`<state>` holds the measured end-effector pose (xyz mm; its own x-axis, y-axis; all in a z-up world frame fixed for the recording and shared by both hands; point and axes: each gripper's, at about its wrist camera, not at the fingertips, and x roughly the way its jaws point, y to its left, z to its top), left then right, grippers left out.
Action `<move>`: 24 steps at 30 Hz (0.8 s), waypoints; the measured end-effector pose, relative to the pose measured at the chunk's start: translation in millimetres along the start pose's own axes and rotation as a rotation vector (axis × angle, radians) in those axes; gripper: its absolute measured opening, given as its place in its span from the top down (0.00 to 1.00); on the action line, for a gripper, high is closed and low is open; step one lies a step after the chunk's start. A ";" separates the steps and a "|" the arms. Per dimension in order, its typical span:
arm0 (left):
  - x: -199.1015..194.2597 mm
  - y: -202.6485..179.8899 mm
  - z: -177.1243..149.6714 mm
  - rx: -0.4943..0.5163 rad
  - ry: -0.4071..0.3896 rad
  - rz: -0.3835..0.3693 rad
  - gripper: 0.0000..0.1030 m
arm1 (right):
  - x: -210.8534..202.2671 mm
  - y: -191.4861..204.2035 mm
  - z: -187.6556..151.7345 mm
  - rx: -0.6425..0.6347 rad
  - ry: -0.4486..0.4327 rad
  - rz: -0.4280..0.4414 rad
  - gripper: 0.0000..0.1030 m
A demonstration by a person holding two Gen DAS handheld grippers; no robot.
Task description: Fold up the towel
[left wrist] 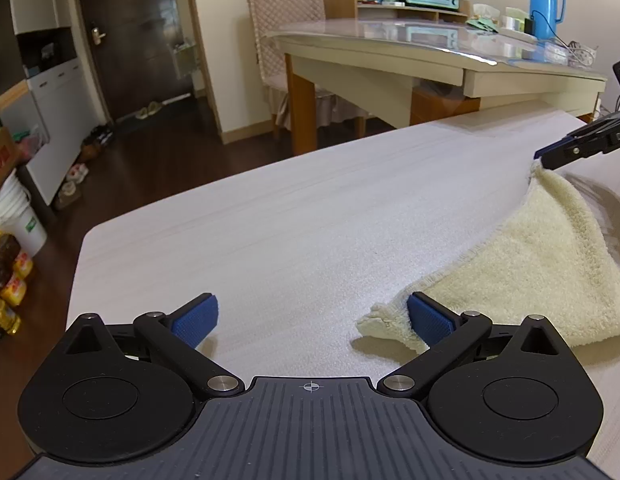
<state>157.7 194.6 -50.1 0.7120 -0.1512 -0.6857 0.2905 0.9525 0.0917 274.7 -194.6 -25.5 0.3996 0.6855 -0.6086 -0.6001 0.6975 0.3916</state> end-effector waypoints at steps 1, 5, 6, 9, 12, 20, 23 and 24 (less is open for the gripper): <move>0.2 0.1 0.0 0.000 0.000 -0.001 0.00 | 1.3 1.4 0.6 -0.004 0.006 -0.006 0.74; 0.8 0.3 0.2 0.001 -0.002 -0.004 0.00 | -0.6 5.4 3.3 -0.034 0.015 -0.037 0.80; 0.9 0.4 0.3 0.001 -0.002 -0.005 0.00 | -2.1 4.5 3.7 -0.034 0.018 -0.051 0.81; 1.4 0.6 0.4 0.001 -0.003 -0.008 0.00 | -4.3 4.2 3.3 -0.048 0.025 -0.082 0.85; 1.6 0.4 0.5 0.003 -0.004 -0.008 0.00 | -4.1 7.4 0.8 -0.073 0.050 -0.093 0.84; 1.0 0.0 0.2 0.003 -0.004 -0.004 0.00 | -30.4 28.7 -3.6 -0.062 -0.035 0.024 0.77; 1.1 0.0 0.6 0.004 -0.003 -0.004 0.00 | -21.3 48.9 -13.7 -0.162 0.013 0.037 0.77; 1.0 -0.1 0.6 0.004 -0.002 -0.003 0.00 | -17.8 54.1 -16.8 -0.201 0.024 0.026 0.77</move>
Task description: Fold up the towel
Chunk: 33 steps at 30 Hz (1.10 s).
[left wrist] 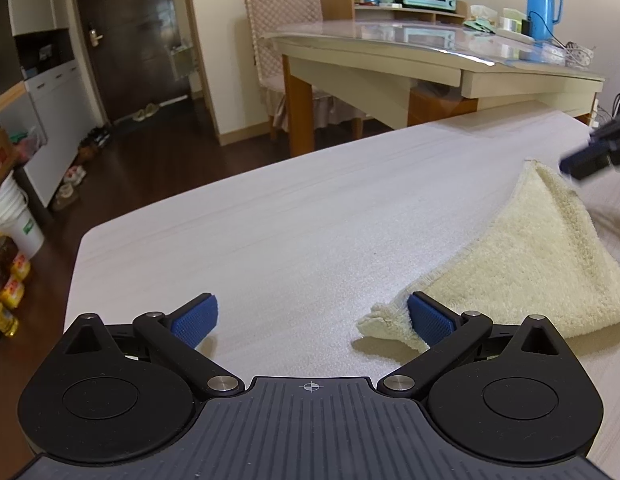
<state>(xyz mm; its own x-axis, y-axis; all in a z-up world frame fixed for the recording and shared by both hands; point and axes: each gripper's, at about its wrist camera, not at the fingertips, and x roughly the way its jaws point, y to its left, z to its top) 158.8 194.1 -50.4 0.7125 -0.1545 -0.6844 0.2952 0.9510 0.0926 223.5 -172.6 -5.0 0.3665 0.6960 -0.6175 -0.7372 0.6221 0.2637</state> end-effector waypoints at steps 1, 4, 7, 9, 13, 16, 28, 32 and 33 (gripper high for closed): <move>0.0 -0.2 0.1 -0.001 0.001 0.001 0.00 | 3.7 5.6 -2.0 -0.039 0.013 -0.010 0.78; 0.1 -0.2 -0.2 -0.004 0.000 0.004 0.00 | 11.2 15.1 -8.8 -0.144 0.061 -0.070 0.79; 0.6 0.1 -0.3 -0.004 -0.001 0.001 0.00 | 8.3 12.5 -9.4 -0.136 0.089 -0.067 0.79; 1.0 0.4 0.0 -0.002 -0.001 -0.001 0.00 | 5.3 14.6 -6.2 -0.151 0.103 -0.082 0.78; 0.7 1.3 -0.7 -0.001 -0.002 -0.003 0.00 | -2.6 16.0 1.6 -0.138 0.036 -0.065 0.75; -0.1 0.1 -0.7 0.011 -0.003 0.003 0.00 | 9.3 20.3 3.1 -0.168 0.055 -0.060 0.73; 13.7 3.2 12.1 0.046 -0.021 0.017 0.00 | 17.0 25.6 -12.2 -0.163 0.122 -0.084 0.73; 17.2 4.8 16.7 0.042 -0.010 0.011 0.00 | 15.0 27.0 -12.9 -0.152 0.122 -0.090 0.72; 16.1 4.7 17.2 0.038 -0.004 0.015 0.00 | 13.2 26.6 -12.5 -0.141 0.116 -0.086 0.72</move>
<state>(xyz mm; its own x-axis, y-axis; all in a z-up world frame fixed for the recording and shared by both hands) 182.6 191.5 -48.6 0.7195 -0.1415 -0.6800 0.3086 0.9422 0.1304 201.6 -151.3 -15.4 0.3692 0.5914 -0.7169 -0.7811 0.6155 0.1054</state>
